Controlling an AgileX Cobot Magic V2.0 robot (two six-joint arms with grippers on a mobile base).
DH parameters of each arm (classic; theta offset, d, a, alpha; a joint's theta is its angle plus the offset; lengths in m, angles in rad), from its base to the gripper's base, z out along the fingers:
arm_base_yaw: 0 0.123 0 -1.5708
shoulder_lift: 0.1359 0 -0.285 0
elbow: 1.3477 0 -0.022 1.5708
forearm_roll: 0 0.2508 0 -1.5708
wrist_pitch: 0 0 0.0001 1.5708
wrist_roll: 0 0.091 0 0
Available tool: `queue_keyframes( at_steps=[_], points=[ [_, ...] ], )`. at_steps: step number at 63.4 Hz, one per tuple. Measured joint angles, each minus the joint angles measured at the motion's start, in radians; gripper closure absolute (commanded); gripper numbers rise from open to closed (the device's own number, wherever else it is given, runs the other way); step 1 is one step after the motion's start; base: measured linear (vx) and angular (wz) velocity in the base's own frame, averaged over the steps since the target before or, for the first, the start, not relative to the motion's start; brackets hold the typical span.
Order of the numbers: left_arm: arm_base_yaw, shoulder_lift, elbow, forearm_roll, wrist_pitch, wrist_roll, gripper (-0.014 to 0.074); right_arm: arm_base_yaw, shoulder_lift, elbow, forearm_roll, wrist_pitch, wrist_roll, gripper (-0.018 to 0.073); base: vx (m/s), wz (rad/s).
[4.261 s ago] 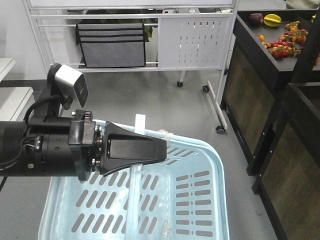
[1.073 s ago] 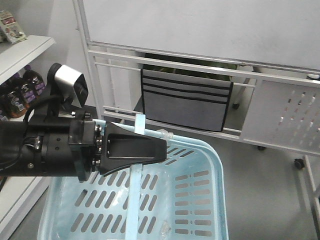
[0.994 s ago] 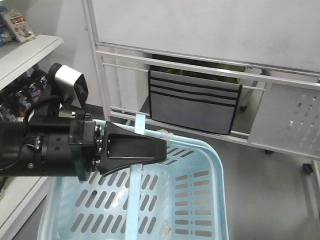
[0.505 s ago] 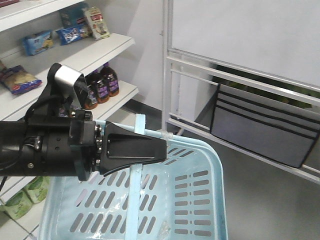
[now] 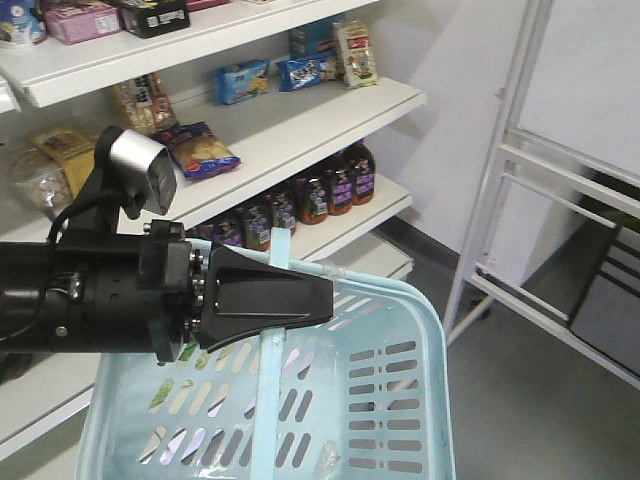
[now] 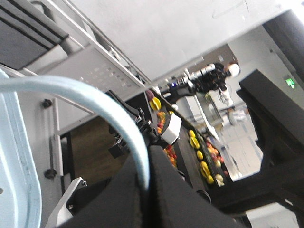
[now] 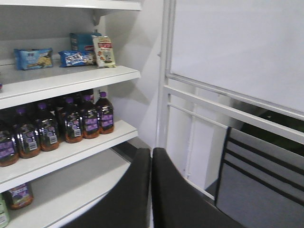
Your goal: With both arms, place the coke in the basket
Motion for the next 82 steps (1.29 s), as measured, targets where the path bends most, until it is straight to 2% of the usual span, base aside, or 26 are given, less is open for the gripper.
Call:
queue_keyframes(
  at_steps=[82],
  points=[
    [0.000, 0.000, 0.000, 0.000, 0.000, 0.000, 0.0603, 0.000, 0.000, 0.000, 0.000, 0.000, 0.000, 0.0561, 0.12, 0.53]
  ],
)
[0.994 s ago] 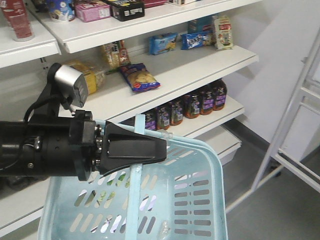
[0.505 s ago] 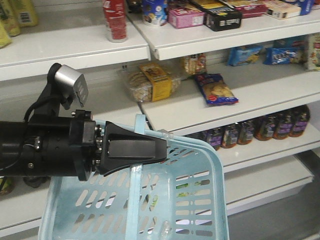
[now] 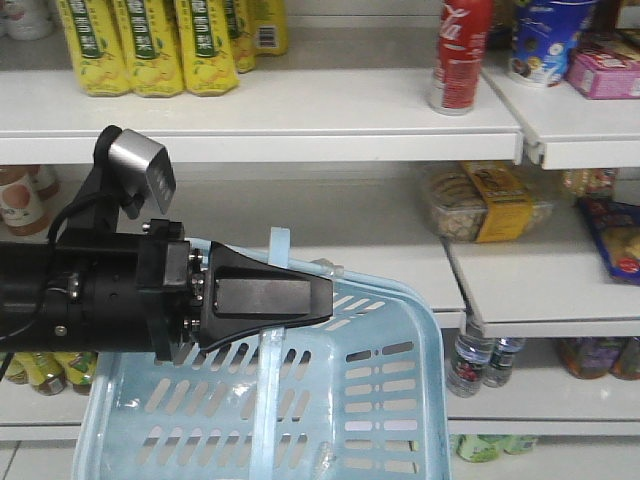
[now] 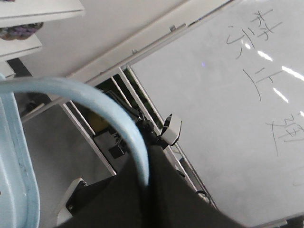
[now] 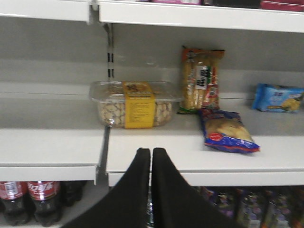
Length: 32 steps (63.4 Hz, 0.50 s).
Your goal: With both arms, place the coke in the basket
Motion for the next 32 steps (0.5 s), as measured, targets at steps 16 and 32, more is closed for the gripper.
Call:
queue_keyframes(
  at_steps=[16, 32],
  points=[
    [0.000, 0.000, 0.000, 0.000, 0.000, 0.000, 0.0603, 0.000, 0.000, 0.000, 0.000, 0.000, 0.000, 0.0561, 0.13, 0.46],
    [0.000, 0.000, 0.000, 0.000, 0.000, 0.000, 0.0603, 0.000, 0.000, 0.000, 0.000, 0.000, 0.000, 0.0561, 0.12, 0.24]
  ],
)
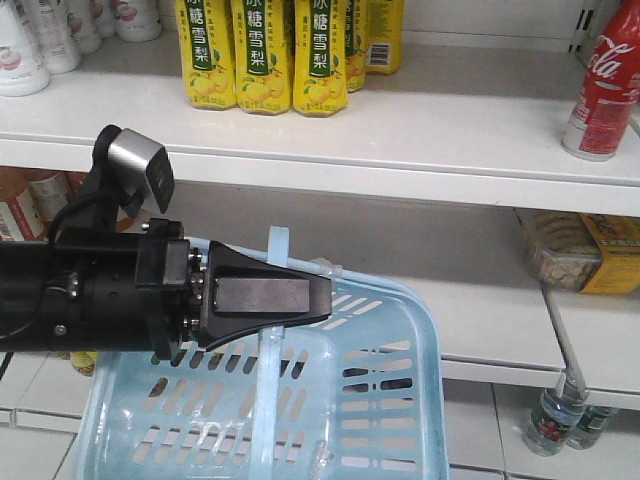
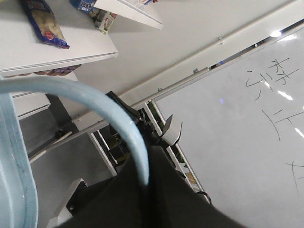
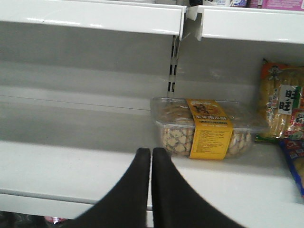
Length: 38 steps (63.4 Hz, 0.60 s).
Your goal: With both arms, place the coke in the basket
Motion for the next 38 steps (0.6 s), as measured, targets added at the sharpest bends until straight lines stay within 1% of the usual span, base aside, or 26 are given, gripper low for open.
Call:
queue_keyframes(
  at_steps=[17, 38],
  points=[
    [0.000, 0.000, 0.000, 0.000, 0.000, 0.000, 0.0603, 0.000, 0.000, 0.000, 0.000, 0.000, 0.000, 0.0561, 0.10, 0.04],
    [0.000, 0.000, 0.000, 0.000, 0.000, 0.000, 0.0603, 0.000, 0.000, 0.000, 0.000, 0.000, 0.000, 0.0561, 0.08, -0.14]
  ],
)
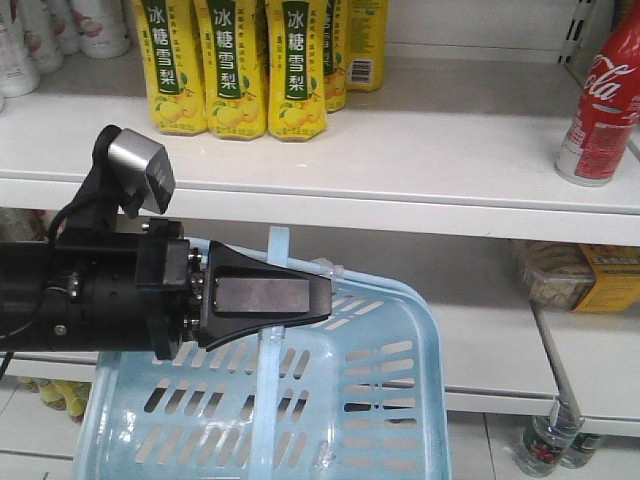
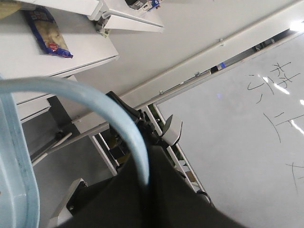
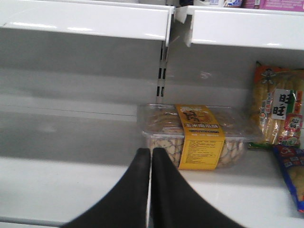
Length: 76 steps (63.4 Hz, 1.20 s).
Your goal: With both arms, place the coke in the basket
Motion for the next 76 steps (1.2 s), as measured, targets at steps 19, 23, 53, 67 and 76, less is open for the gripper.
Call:
queue_keyframes(
  at_steps=[19, 23, 53, 67, 76],
  points=[
    [0.000, 0.000, 0.000, 0.000, 0.000, 0.000, 0.0603, 0.000, 0.000, 0.000, 0.000, 0.000, 0.000, 0.0561, 0.08, -0.24],
    [0.000, 0.000, 0.000, 0.000, 0.000, 0.000, 0.0603, 0.000, 0.000, 0.000, 0.000, 0.000, 0.000, 0.0561, 0.08, -0.22],
    [0.000, 0.000, 0.000, 0.000, 0.000, 0.000, 0.0603, 0.000, 0.000, 0.000, 0.000, 0.000, 0.000, 0.0561, 0.04, -0.10],
    [0.000, 0.000, 0.000, 0.000, 0.000, 0.000, 0.0603, 0.000, 0.000, 0.000, 0.000, 0.000, 0.000, 0.0561, -0.01, 0.03],
    [0.000, 0.000, 0.000, 0.000, 0.000, 0.000, 0.0603, 0.000, 0.000, 0.000, 0.000, 0.000, 0.000, 0.0561, 0.00, 0.01]
  ],
)
